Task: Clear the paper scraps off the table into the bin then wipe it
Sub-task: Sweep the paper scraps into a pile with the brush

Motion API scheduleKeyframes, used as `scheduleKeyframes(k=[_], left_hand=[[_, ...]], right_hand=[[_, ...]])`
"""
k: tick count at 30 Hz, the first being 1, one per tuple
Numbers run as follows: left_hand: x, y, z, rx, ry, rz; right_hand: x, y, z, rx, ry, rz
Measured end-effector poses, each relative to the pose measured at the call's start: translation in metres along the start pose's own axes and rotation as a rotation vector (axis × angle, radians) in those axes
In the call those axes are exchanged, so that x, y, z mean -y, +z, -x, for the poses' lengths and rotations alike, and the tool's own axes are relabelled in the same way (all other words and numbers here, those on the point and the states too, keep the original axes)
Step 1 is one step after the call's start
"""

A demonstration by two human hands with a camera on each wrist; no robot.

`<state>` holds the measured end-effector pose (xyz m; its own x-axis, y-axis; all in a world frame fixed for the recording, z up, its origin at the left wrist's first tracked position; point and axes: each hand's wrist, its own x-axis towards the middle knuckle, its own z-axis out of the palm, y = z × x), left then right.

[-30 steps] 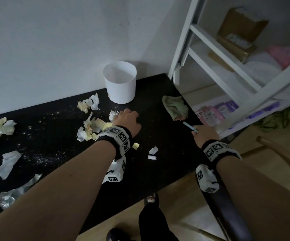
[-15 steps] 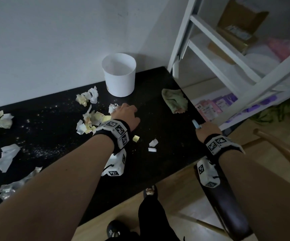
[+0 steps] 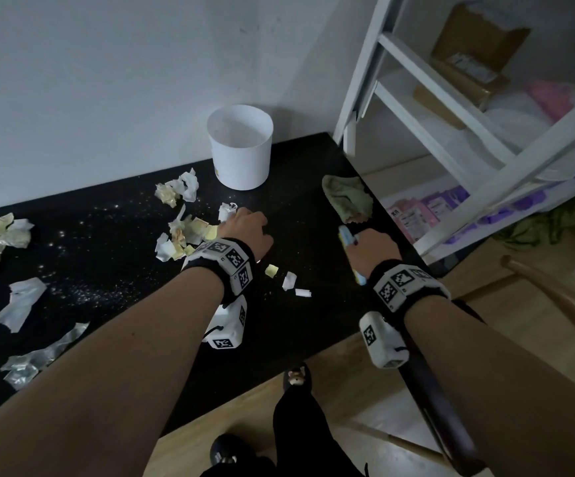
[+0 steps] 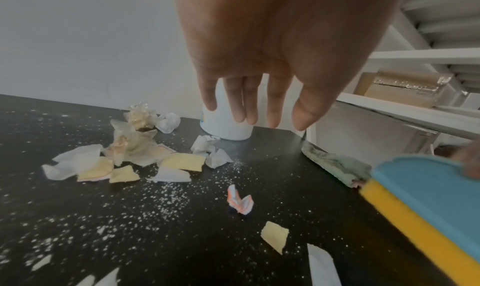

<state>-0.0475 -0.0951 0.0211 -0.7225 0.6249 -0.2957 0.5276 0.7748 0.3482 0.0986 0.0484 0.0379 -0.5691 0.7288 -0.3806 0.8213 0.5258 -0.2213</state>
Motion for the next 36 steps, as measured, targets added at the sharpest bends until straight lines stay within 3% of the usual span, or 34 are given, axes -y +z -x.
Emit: scheduleKeyframes(k=[5, 9, 11, 16, 20, 26, 29, 36], left_hand=[[0.013, -0.001, 0.005, 0.015, -0.039, -0.006], [0.02, -0.006, 0.007, 0.001, -0.073, 0.007], [0.023, -0.01, 0.007, -0.01, -0.084, 0.018], [0.038, -0.019, 0.008, -0.038, -0.136, 0.027], [0.052, -0.025, 0.011, -0.048, -0.192, 0.031], [0.06, -0.032, 0.004, -0.049, -0.258, 0.09], [0.058, -0.039, -0.001, -0.081, -0.271, 0.11], [0.065, -0.05, -0.006, -0.112, -0.346, 0.128]], right_hand=[[0.021, 0.019, 0.008, 0.092, -0.004, 0.007], [0.06, 0.029, 0.011, 0.158, -0.169, -0.069], [0.068, 0.023, 0.003, 0.149, -0.225, -0.098], [0.06, -0.003, -0.027, 0.032, -0.314, 0.116], [0.065, 0.004, -0.04, 0.175, -0.302, 0.237], [0.103, 0.012, -0.02, 0.349, -0.474, 0.087], [0.108, -0.002, -0.037, 0.269, -0.48, -0.013], [0.117, -0.018, -0.082, 0.112, -0.477, 0.097]])
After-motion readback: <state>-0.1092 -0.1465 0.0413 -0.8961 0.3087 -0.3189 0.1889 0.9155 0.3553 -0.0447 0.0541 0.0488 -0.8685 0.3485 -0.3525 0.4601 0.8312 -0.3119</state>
